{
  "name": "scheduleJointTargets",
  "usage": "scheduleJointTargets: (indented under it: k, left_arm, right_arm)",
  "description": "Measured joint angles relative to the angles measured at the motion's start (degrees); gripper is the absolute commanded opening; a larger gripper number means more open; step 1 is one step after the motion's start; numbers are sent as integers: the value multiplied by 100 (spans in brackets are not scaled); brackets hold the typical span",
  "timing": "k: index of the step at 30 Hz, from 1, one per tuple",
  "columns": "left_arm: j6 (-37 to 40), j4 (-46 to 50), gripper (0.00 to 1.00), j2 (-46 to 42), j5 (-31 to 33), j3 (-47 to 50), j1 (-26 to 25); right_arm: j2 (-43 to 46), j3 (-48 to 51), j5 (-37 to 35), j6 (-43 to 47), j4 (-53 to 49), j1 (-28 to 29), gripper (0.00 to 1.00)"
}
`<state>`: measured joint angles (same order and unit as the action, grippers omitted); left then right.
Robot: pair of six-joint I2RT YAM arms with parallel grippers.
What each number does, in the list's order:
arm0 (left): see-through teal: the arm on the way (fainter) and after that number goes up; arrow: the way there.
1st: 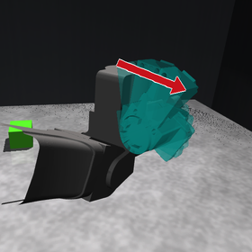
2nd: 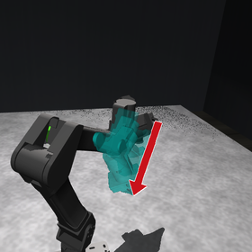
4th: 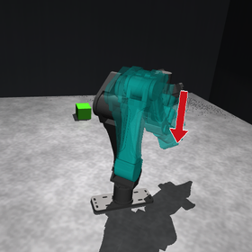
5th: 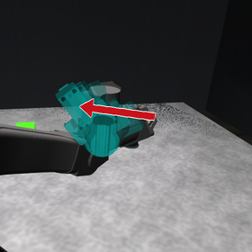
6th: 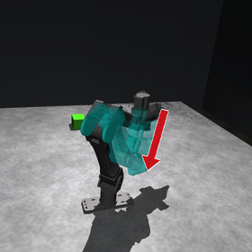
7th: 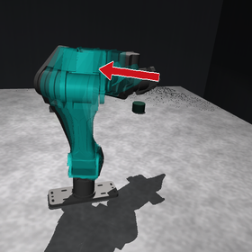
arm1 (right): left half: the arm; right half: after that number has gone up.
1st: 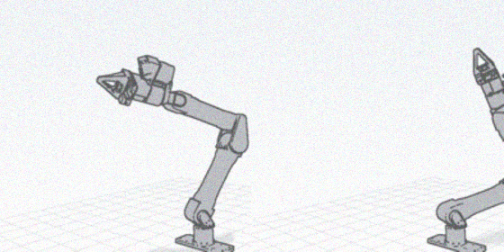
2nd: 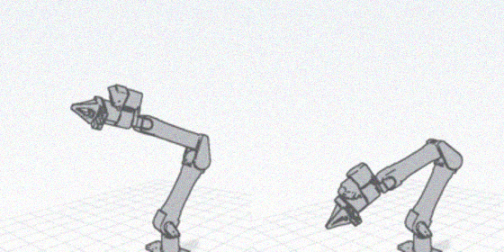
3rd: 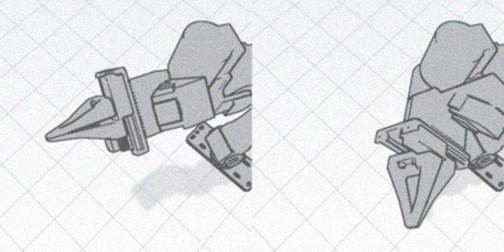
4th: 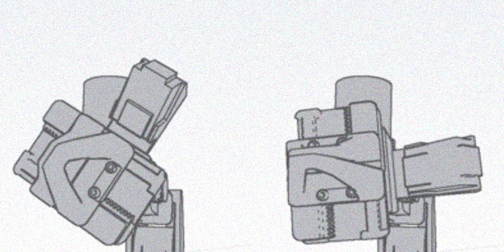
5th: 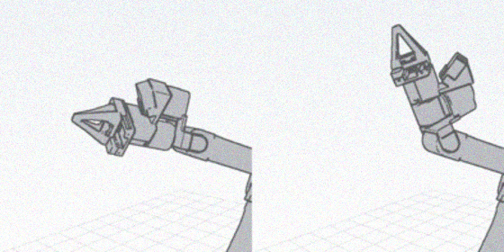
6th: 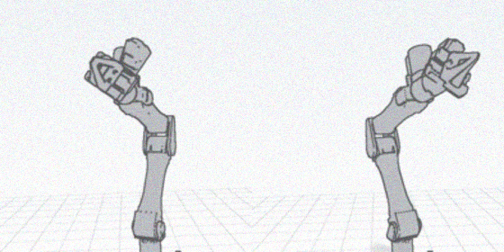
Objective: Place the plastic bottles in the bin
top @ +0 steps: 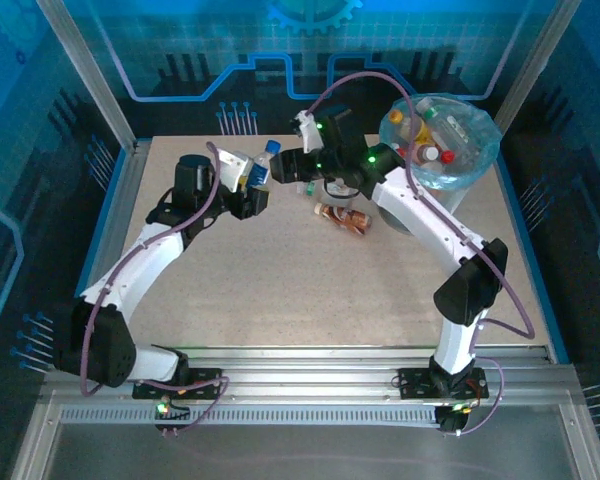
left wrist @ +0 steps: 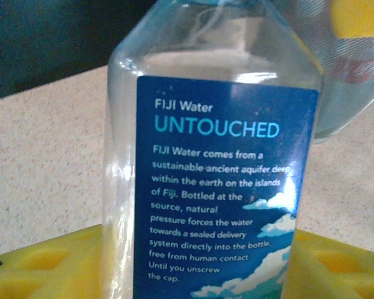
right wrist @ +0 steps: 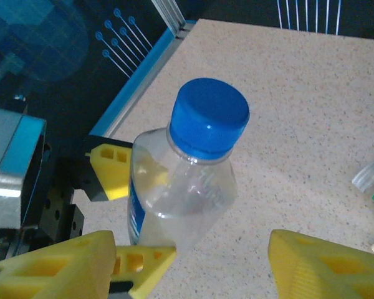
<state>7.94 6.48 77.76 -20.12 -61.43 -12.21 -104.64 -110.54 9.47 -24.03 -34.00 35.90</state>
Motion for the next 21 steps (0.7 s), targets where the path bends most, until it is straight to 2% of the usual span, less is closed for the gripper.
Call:
scheduleJointTargets:
  k: [10, 21]
  left_arm:
    - [17, -339, 64, -310, -389, 245, -153]
    - [0, -592, 64, -326, -787, 337, -326]
  right_arm:
    - [140, 157, -2, -192, 243, -24, 66]
    - [234, 269, -15, -385, 540, -76, 53]
